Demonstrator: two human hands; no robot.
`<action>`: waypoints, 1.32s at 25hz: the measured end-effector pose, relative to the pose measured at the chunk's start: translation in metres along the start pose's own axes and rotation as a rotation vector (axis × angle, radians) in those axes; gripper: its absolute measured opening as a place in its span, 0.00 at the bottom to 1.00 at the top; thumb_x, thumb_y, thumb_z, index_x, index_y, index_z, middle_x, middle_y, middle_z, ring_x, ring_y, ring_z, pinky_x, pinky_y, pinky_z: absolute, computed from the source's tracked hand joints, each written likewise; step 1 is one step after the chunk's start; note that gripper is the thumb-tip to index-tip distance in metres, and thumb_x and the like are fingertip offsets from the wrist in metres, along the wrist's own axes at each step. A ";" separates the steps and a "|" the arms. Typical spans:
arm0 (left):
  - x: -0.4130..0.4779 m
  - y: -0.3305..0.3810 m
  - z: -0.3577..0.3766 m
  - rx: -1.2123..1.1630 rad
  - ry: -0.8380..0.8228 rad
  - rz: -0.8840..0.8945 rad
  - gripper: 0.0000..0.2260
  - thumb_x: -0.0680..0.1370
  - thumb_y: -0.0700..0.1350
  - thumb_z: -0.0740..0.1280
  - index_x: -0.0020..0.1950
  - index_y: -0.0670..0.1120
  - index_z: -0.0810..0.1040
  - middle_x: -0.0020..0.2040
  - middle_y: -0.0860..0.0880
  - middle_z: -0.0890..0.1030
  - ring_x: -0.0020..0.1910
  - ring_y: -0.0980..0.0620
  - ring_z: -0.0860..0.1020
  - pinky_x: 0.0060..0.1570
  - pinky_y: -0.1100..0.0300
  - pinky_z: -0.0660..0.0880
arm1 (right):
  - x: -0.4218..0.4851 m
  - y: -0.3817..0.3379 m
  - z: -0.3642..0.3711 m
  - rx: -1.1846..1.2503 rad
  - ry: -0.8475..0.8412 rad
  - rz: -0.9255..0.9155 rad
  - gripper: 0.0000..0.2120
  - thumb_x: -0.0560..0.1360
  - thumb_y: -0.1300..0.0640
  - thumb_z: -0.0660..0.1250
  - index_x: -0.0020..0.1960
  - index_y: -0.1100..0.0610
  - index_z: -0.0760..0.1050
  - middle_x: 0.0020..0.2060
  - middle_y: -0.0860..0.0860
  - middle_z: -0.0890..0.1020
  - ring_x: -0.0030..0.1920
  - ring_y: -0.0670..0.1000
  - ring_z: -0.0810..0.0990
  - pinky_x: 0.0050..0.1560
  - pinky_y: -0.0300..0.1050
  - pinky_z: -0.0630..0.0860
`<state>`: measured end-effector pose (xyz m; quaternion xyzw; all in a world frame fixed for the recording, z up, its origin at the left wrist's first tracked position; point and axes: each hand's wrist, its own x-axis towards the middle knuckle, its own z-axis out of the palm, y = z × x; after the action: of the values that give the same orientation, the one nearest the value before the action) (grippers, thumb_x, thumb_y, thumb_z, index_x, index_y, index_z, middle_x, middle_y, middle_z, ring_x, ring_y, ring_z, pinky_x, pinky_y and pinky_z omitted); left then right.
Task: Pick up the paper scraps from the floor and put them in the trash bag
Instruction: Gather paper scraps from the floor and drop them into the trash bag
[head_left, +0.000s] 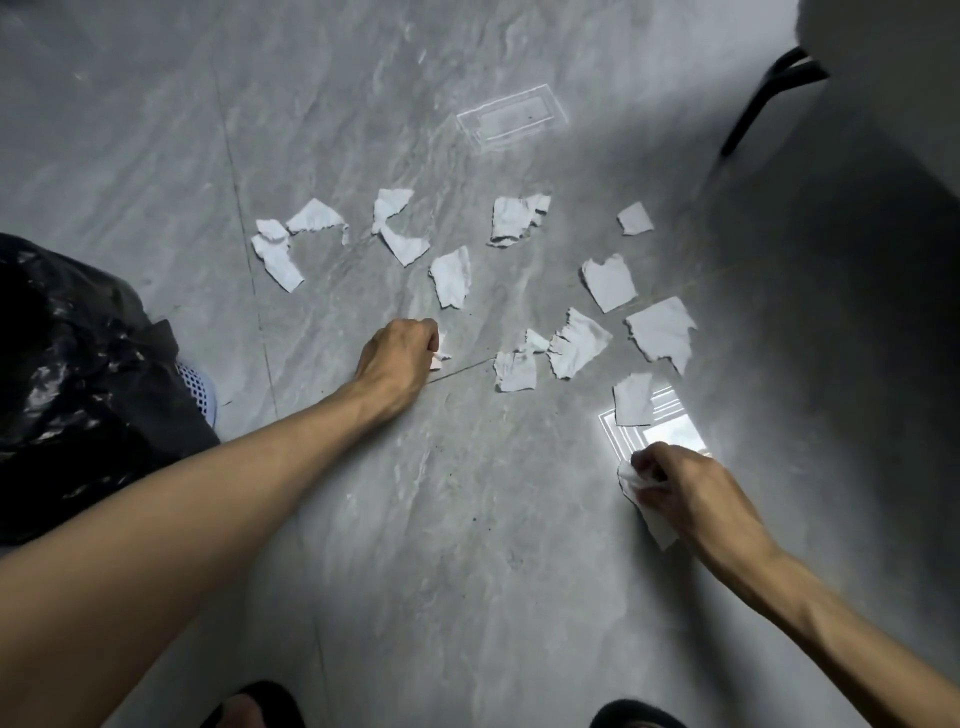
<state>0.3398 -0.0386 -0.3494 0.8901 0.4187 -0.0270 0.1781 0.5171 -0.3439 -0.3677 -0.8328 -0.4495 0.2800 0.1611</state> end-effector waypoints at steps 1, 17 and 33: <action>-0.001 0.002 -0.005 -0.022 -0.004 0.006 0.08 0.72 0.34 0.60 0.41 0.44 0.76 0.34 0.51 0.75 0.30 0.58 0.72 0.30 0.63 0.64 | -0.002 -0.002 0.003 -0.012 0.030 -0.011 0.05 0.70 0.60 0.70 0.42 0.54 0.74 0.39 0.47 0.76 0.38 0.50 0.78 0.37 0.44 0.74; -0.052 -0.082 -0.241 -0.853 0.066 -0.011 0.08 0.70 0.33 0.70 0.40 0.46 0.79 0.30 0.51 0.80 0.28 0.56 0.77 0.31 0.63 0.77 | 0.123 -0.319 -0.054 0.706 -0.079 -0.139 0.07 0.74 0.58 0.70 0.38 0.53 0.75 0.31 0.47 0.78 0.30 0.44 0.74 0.29 0.36 0.71; -0.161 -0.264 -0.258 -0.377 0.302 -0.487 0.12 0.72 0.38 0.65 0.51 0.51 0.78 0.49 0.51 0.83 0.48 0.50 0.81 0.53 0.54 0.77 | 0.144 -0.547 0.027 0.513 -0.499 -0.366 0.13 0.74 0.67 0.70 0.58 0.66 0.76 0.43 0.59 0.79 0.43 0.52 0.78 0.50 0.44 0.80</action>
<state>0.0097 0.0853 -0.1546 0.7096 0.6380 0.1413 0.2636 0.2040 0.0752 -0.1506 -0.5782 -0.5312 0.5435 0.2968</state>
